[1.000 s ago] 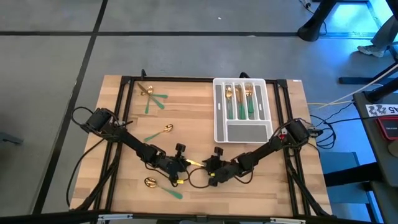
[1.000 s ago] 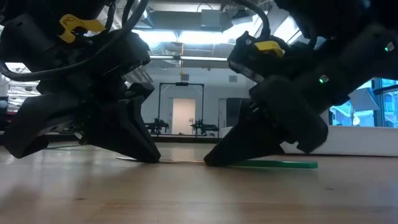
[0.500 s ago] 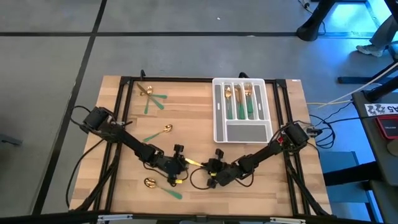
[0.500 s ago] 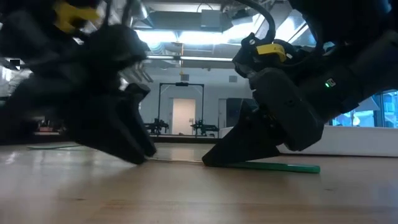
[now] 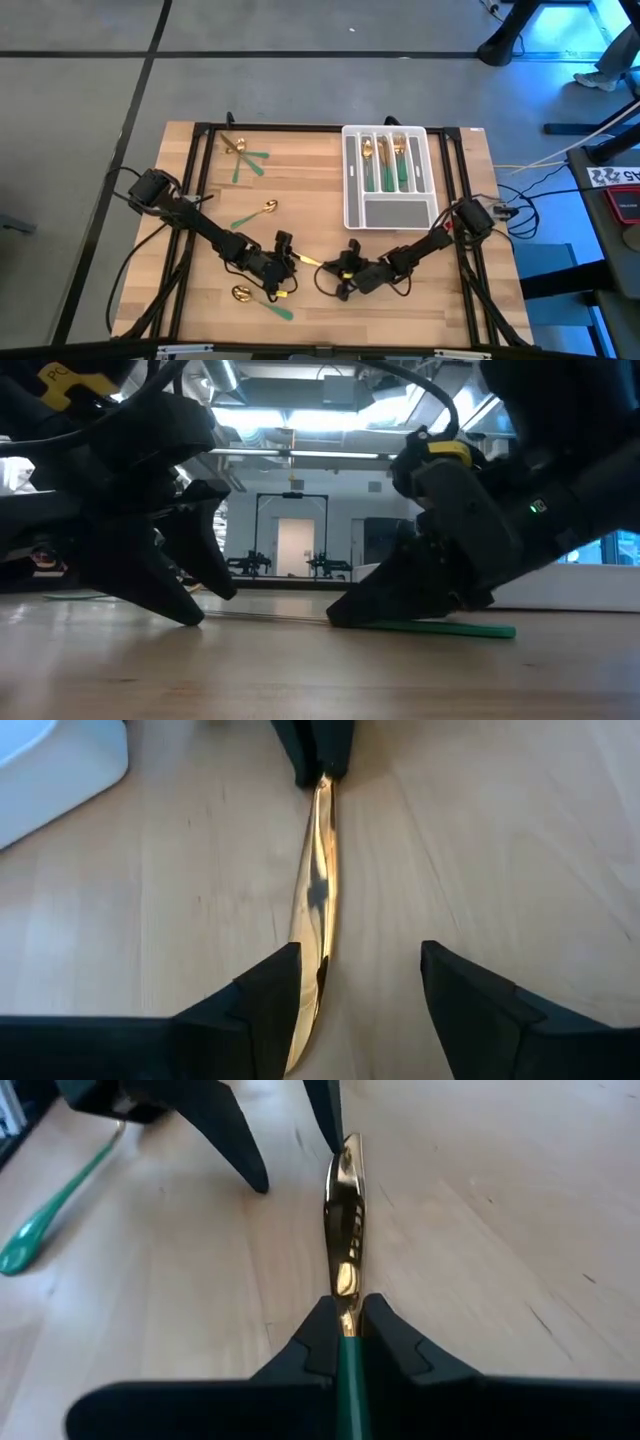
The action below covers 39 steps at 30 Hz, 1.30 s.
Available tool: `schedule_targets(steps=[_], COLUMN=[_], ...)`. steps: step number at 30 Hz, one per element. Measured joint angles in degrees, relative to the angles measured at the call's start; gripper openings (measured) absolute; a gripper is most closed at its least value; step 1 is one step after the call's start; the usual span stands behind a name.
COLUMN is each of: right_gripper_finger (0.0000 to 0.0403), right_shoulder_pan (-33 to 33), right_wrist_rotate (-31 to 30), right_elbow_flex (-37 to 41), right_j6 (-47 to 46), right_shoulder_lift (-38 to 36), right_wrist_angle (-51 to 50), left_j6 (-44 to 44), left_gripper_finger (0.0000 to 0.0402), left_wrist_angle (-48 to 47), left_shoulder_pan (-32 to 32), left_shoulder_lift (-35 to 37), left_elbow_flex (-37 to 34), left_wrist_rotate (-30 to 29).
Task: Sort silverware
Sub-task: Put the green knife into the silverware tray
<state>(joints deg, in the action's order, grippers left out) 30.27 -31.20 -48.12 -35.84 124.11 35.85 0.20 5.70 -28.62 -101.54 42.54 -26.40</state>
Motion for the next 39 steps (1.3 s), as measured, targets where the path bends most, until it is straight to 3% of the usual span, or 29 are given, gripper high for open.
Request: schedule_targets(steps=[6, 19, 25, 31, 39], right_gripper_finger=[0.0002, 0.0001, 0.0076, 0.0167, 0.0185], right_shoulder_pan=[1.2, 1.3, 1.3, 1.8, 8.4], right_wrist_rotate=[-2.4, -4.3, -4.2, -2.4, -17.9], right_elbow_flex=[2.3, 2.5, 2.5, 2.6, 2.5], right_j6=[1.7, 6.9, 14.7, 17.7, 11.7], right_shoulder_lift=[0.4, 0.9, 0.8, -1.9, -2.8], right_wrist_angle=[6.9, 12.1, 16.8, 13.6, 8.2], left_j6=[-0.9, -0.6, -1.6, -1.7, -2.7], left_gripper_finger=[0.0196, 0.0196, 0.0196, 0.0196, 0.0196], left_wrist_angle=[1.4, 2.2, 2.1, 2.1, 1.6], left_shoulder_pan=[-0.4, -0.6, -0.6, -1.0, -1.1], left_shoulder_lift=[0.0, 3.3, 3.3, 3.3, 3.3], left_elbow_flex=[-0.1, -0.2, -0.1, -0.1, -0.1], left_wrist_rotate=[-0.7, -2.1, -2.1, -2.1, -2.1])
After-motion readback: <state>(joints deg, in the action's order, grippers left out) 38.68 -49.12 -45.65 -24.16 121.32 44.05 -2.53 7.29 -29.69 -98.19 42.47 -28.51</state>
